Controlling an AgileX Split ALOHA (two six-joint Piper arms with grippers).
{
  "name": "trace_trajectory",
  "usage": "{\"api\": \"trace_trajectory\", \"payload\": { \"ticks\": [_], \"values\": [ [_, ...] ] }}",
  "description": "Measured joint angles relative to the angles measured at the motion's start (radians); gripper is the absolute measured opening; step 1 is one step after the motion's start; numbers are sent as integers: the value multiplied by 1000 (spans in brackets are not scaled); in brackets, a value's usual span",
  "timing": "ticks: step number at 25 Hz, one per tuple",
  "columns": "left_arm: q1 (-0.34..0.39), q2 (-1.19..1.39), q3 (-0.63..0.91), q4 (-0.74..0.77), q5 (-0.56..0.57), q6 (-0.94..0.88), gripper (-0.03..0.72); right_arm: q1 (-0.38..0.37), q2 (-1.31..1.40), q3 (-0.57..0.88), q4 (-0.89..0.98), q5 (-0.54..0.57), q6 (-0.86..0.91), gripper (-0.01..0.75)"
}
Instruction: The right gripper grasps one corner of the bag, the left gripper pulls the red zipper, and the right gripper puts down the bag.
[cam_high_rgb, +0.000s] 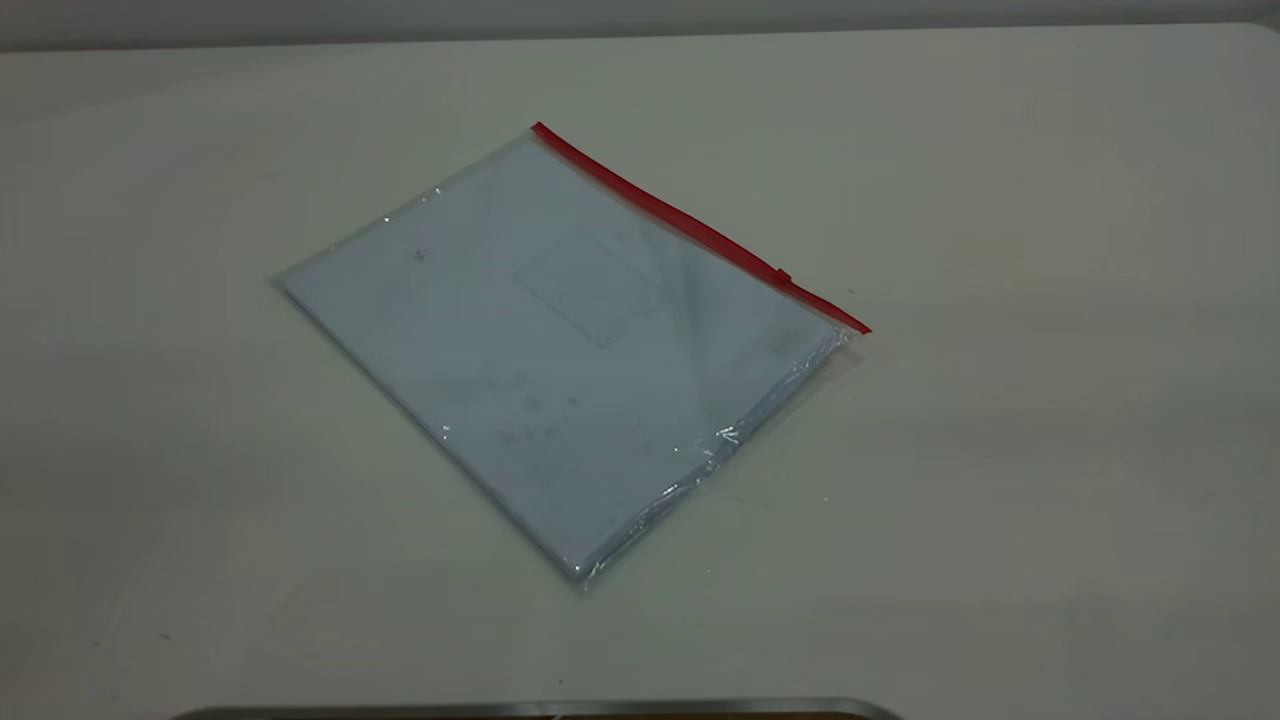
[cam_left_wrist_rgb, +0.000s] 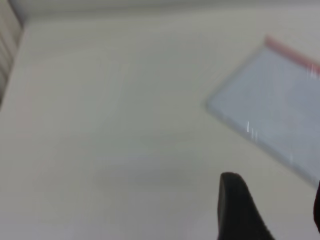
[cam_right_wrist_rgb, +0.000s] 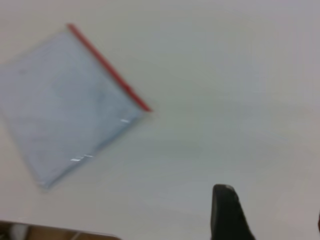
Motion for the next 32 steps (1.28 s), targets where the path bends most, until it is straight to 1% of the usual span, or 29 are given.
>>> {"api": "trace_trajectory", "payload": {
  "ticks": [2,6,8,10,12,15,16,17,21,23,24,27,32],
  "values": [
    [0,90,-4,0,-83,-1,427,0,131,-1,40,-81,-64,468],
    [0,352,-10,0,-249,7,427,0,393,-1,105,-274,-201,469],
    [0,496,-25,0,-340,9,437,0,511,-1,171,-351,-303,485],
    [0,622,-45,-1,-418,9,463,0,640,-1,281,-417,-422,511],
    [0,753,-73,-13,-486,9,492,0,766,-1,389,-451,-531,535],
    [0,930,-124,-38,-556,13,524,0,974,-1,619,-488,-711,545],
    [0,978,-144,-42,-572,14,528,0,1048,-1,731,-502,-784,545],
    [0,1031,-161,-45,-588,19,530,0,1122,-2,829,-510,-853,545],
    [-2,1192,-235,-48,-617,56,533,0,1374,-30,1180,-529,-1227,543],
    [-15,1249,-274,-49,-619,71,533,0,1501,-57,1337,-511,-1400,543],
    [-23,1267,-289,-49,-620,73,534,0,1561,-76,1399,-492,-1452,543],
    [-52,1315,-331,-51,-630,81,534,0,1728,-143,1449,-417,-1529,543],
    [-97,1358,-354,-53,-683,82,534,0,1978,-289,1467,-312,-1550,543]
  ]
}}
